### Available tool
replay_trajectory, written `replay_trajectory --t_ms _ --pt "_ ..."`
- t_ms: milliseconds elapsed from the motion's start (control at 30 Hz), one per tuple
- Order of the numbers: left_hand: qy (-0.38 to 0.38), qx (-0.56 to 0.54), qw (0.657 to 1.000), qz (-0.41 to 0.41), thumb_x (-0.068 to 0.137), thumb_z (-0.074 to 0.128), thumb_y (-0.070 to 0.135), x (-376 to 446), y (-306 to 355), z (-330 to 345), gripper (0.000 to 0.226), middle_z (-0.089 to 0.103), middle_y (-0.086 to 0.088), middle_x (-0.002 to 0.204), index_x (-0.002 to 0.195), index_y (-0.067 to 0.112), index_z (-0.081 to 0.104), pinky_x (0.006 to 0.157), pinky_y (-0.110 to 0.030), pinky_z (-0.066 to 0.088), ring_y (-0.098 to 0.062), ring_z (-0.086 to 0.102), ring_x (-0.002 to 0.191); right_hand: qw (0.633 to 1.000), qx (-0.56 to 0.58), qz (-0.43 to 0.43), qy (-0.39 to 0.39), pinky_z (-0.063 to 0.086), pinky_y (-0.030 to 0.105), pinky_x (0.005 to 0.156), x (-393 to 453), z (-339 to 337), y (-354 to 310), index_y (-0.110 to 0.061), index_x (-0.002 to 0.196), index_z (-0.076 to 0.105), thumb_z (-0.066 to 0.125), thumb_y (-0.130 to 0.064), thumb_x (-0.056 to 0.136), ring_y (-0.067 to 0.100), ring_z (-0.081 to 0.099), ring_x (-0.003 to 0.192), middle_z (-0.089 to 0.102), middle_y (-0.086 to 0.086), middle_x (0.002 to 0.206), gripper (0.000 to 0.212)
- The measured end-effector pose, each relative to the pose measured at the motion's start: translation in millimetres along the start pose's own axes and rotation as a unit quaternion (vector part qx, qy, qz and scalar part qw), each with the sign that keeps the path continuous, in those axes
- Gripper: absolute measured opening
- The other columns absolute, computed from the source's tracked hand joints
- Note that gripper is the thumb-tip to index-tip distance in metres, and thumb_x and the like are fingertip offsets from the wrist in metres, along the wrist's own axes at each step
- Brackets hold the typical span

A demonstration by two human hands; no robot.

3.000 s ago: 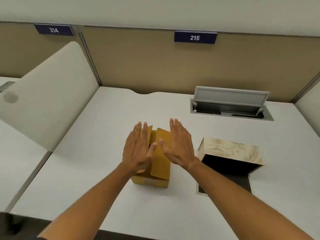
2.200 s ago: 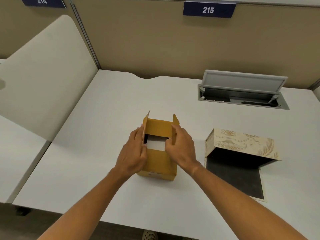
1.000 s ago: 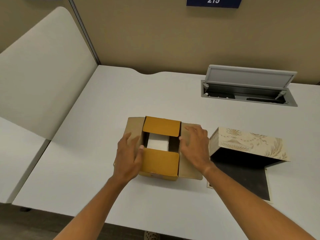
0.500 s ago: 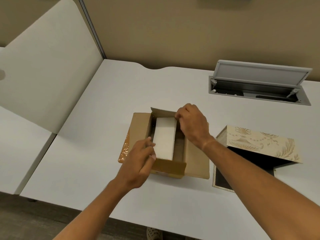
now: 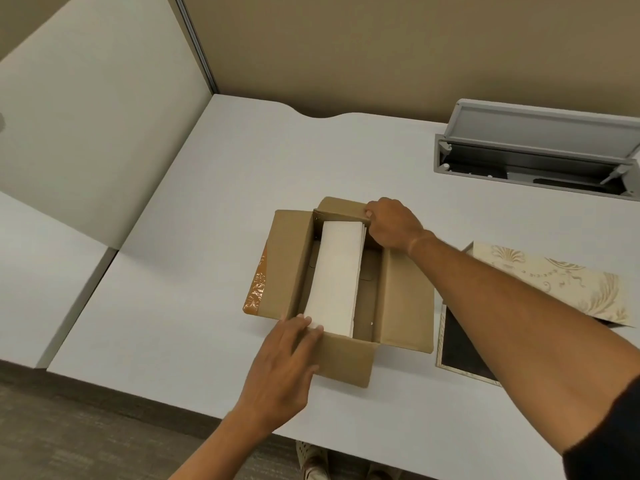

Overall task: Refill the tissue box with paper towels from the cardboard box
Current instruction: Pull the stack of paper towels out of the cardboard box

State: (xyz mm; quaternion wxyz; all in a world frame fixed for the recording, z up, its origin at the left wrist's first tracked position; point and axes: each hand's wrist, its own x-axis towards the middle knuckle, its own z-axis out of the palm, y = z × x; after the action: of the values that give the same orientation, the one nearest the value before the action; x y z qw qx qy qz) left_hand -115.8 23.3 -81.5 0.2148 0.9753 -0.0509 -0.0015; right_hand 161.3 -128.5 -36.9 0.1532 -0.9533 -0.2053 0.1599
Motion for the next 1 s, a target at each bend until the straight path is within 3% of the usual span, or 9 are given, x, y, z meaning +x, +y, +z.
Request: replay_trajectory --t_ms 167,300,433,500,567,667,733,900,1000 --pt "0.086 0.037 0.995 0.013 0.063 0.086 0.021 6 -1 16 0.065 0.064 -0.012 0.117 0.119 0.017 0.054 0.1 -0.038 0.038 -0.028 0.057 0.111 0.999 0.028 0.017 -0.007 0.043 0.036 0.071 3 3 2 -0.003 0.088 0.058 0.044 0.003 0.084 0.026 0.049 0.079 0.059 0.012 0.089 0.015" --pt "0.084 0.033 0.996 0.014 0.062 0.085 0.023 6 -3 18 0.065 0.062 -0.011 0.119 0.119 0.019 0.054 0.1 -0.039 0.04 -0.025 0.048 0.115 0.999 0.024 0.024 0.013 0.043 0.04 0.08 1 6 2 -0.002 0.1 0.061 0.043 0.0 0.086 0.032 0.055 0.09 0.063 0.017 0.102 0.023" --pt "0.055 -0.025 0.998 -0.003 0.07 0.071 0.044 5 -6 6 0.062 0.047 -0.003 0.131 0.124 0.024 0.05 0.1 -0.035 0.041 -0.02 0.044 0.119 0.983 0.045 0.001 0.181 0.041 0.04 0.091 -11 8 -5 -0.008 0.113 0.064 0.047 -0.009 0.09 0.032 0.052 0.106 0.061 0.014 0.111 0.028" --pt "0.066 -0.034 0.997 -0.015 0.072 0.066 0.049 12 -5 -3 0.063 0.048 -0.005 0.132 0.127 0.022 0.049 0.1 -0.031 0.038 -0.02 0.045 0.12 0.962 0.112 -0.011 0.248 0.048 0.037 0.085 -21 10 -14 -0.008 0.105 0.066 0.049 -0.007 0.087 0.026 0.055 0.099 0.062 0.011 0.104 0.025" --pt "0.09 -0.03 0.995 -0.028 0.074 0.065 0.047 27 -4 -12 0.065 0.049 -0.009 0.133 0.13 0.02 0.047 0.099 -0.034 0.041 -0.023 0.046 0.121 0.95 0.167 -0.016 0.265 0.052 0.036 0.076 -34 14 -23 -0.01 0.094 0.065 0.051 -0.007 0.085 0.019 0.058 0.085 0.064 0.006 0.093 0.018" --pt "0.113 -0.019 0.991 -0.064 0.077 0.065 0.04 55 -4 -25 0.068 0.048 -0.014 0.135 0.136 0.018 0.041 0.094 -0.041 0.047 -0.03 0.047 0.123 0.941 0.229 0.011 0.251 0.056 0.036 0.067 -49 26 -33 -0.011 0.083 0.064 0.054 -0.009 0.082 0.015 0.06 0.071 0.066 0.0 0.076 0.011" --pt "0.11 -0.005 0.99 -0.092 0.078 0.065 0.037 73 -7 -30 0.07 0.044 -0.016 0.14 0.138 0.016 0.037 0.098 -0.044 0.044 -0.033 0.043 0.127 0.943 0.245 0.049 0.221 0.057 0.034 0.069 -55 39 -36 -0.013 0.086 0.064 0.057 -0.012 0.081 0.014 0.061 0.075 0.065 -0.002 0.078 0.009" --pt "0.045 0.033 0.988 -0.147 0.083 0.062 0.036 108 -17 -27 0.08 0.024 -0.014 0.156 0.147 0.013 0.021 0.113 -0.043 0.025 -0.033 0.023 0.143 0.946 0.266 0.122 0.14 0.042 0.025 0.081 -55 59 -42 -0.011 0.127 0.047 0.066 -0.028 0.082 0.02 0.055 0.112 0.055 0.005 0.12 0.052" --pt "0.022 0.033 0.987 -0.158 0.084 0.061 0.031 118 -19 -23 0.079 0.022 -0.013 0.156 0.147 0.01 0.018 0.113 -0.04 0.026 -0.031 0.023 0.142 0.928 0.309 0.194 0.071 0.05 0.034 0.087 -44 59 -47 -0.007 0.136 0.039 0.066 -0.036 0.082 0.028 0.052 0.12 0.052 0.01 0.13 0.067"
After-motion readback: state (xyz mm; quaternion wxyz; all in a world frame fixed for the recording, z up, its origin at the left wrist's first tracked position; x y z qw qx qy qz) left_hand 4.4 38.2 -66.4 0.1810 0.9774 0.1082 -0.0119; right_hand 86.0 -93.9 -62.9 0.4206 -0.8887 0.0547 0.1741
